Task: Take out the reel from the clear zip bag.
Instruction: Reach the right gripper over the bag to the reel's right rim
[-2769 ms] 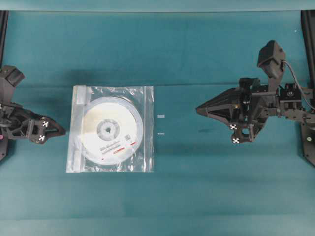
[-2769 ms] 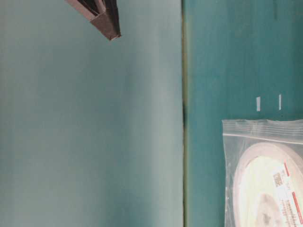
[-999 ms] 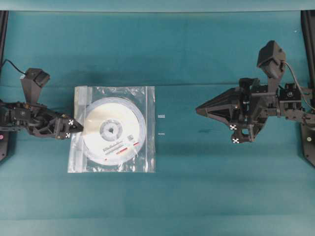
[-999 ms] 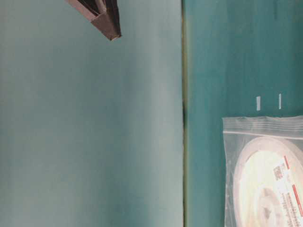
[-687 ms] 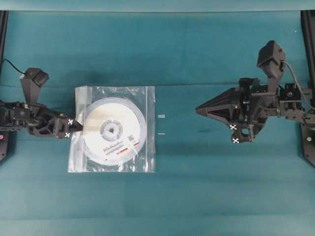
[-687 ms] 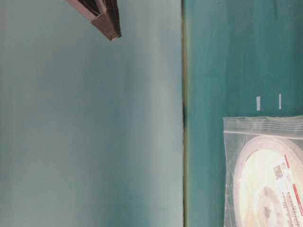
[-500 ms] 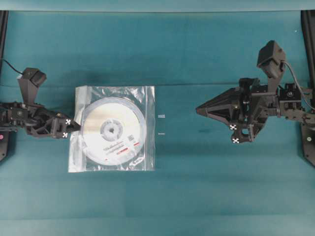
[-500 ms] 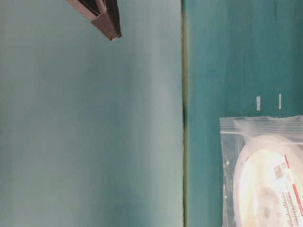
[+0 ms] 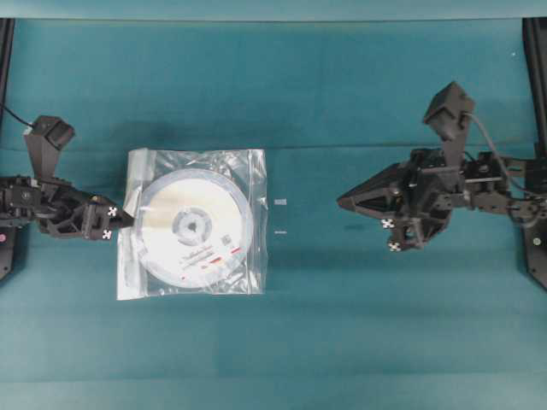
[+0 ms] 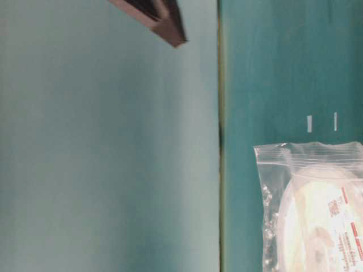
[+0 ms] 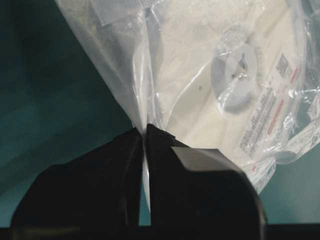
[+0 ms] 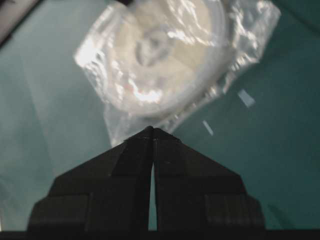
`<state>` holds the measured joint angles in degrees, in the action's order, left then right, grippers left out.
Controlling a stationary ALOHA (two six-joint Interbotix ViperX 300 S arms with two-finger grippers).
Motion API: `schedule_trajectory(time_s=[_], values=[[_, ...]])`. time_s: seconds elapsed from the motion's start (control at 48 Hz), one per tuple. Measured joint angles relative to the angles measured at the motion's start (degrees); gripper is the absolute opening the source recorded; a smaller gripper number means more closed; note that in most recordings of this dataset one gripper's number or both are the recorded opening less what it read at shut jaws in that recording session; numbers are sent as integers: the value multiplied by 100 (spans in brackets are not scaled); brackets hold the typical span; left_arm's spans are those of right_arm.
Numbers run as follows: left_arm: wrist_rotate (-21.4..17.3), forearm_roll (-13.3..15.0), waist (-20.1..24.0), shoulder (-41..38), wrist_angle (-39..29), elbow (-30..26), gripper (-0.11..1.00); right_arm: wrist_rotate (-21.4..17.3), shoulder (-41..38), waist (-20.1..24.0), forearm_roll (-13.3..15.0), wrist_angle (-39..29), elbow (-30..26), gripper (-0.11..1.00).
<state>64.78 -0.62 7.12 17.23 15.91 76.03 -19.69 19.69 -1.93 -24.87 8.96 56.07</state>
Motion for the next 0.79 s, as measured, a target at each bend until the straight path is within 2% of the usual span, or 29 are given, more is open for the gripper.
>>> schedule_trajectory(time_s=[0.083, 0.146, 0.333, 0.416, 0.458, 0.645, 0.791], values=[[0, 0, -9, 0, 0, 9, 3, 9, -264, 26, -158, 0, -141, 10], [0, 0, -9, 0, 0, 9, 3, 0, -457, 44, -272, 0, -264, 20], [0, 0, -9, 0, -9, 9, 3, -9, -1099, 62, -668, 0, -686, 72], [0, 0, -9, 0, 0, 9, 3, 0, -1371, 88, -765, 0, -853, 88], [0, 0, -9, 9, 0, 9, 3, -9, -1485, 97, -782, 0, -905, 89], [0, 0, 0, 9, 0, 9, 3, -9, -2083, 105, -905, -9, -1125, 80], [0, 0, -9, 9, 0, 9, 3, 0, -2514, 97, -1011, -18, -1336, 80]])
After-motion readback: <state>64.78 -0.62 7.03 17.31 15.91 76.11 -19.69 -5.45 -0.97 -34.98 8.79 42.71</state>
